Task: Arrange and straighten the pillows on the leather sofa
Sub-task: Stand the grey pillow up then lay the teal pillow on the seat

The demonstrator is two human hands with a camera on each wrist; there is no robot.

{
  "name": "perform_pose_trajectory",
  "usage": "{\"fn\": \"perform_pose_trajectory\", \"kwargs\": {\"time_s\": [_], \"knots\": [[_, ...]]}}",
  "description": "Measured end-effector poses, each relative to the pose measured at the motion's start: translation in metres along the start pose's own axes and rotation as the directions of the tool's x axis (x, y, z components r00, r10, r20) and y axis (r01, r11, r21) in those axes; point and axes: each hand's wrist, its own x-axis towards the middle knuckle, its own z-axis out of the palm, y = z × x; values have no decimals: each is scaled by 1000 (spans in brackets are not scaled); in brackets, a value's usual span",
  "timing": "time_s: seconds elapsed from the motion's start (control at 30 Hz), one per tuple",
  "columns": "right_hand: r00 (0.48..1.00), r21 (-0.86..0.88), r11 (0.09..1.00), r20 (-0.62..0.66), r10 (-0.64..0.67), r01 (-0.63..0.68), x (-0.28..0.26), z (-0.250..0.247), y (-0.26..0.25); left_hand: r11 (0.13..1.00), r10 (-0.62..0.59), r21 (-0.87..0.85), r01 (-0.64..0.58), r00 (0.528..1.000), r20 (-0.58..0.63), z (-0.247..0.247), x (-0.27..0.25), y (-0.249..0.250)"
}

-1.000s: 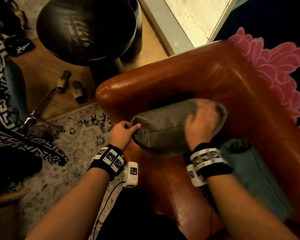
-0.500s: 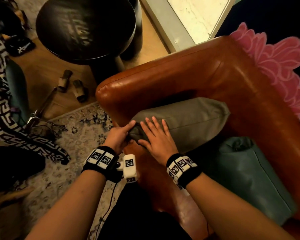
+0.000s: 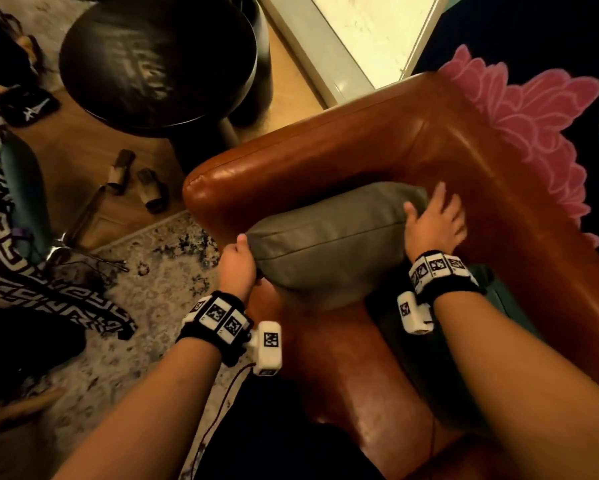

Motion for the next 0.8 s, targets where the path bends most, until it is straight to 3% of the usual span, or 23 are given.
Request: {"fn": "perform_pose_trajectory", "kwargs": {"time_s": [0.07, 0.13, 0.2, 0.27, 0.33, 0.43, 0.53, 0.6, 0.67, 0.7, 0.8], "knots": [[990, 309, 942, 84, 113, -134, 10, -11, -4, 989, 93, 118, -88, 995, -37, 7, 1, 12], [996, 476, 875, 71, 60, -87, 18, -24, 4, 957, 241, 178, -228, 969, -56, 2, 0, 17], [999, 623, 781, 29, 41, -50, 23, -38, 16, 958, 287, 14, -287, 954, -83, -12, 2, 14], [992, 755, 644, 108, 66, -125, 26, -45, 21, 962, 192, -186, -202, 979, -67, -21, 1, 3], [966, 793, 552, 226, 127, -258, 30, -46, 20, 956, 132, -265, -125, 991, 9, -22, -6, -12], [945, 843, 429, 310, 107, -325, 33, -61, 12, 887, 154, -462, -13, 951, 269, -32, -16, -27], [983, 898, 404, 184, 10, -173, 12, -96, -18, 900, 125, -428, 87, 888, 443, -57, -17, -45], [993, 904, 427, 40, -114, 13, -19, -112, -47, 965, 37, -241, 100, 861, 507, -70, -9, -63], [968, 856, 475, -103, -229, 204, -65, -115, -71, 995, -78, 89, 35, 838, 540, -82, 1, -75], [947, 826, 491, -149, -283, 276, -91, -108, -81, 971, -128, 239, -5, 832, 539, -88, 4, -77], [878, 708, 571, -150, -454, 416, -167, -62, -98, 936, -193, 351, -15, 814, 548, -97, 9, -59]]}}
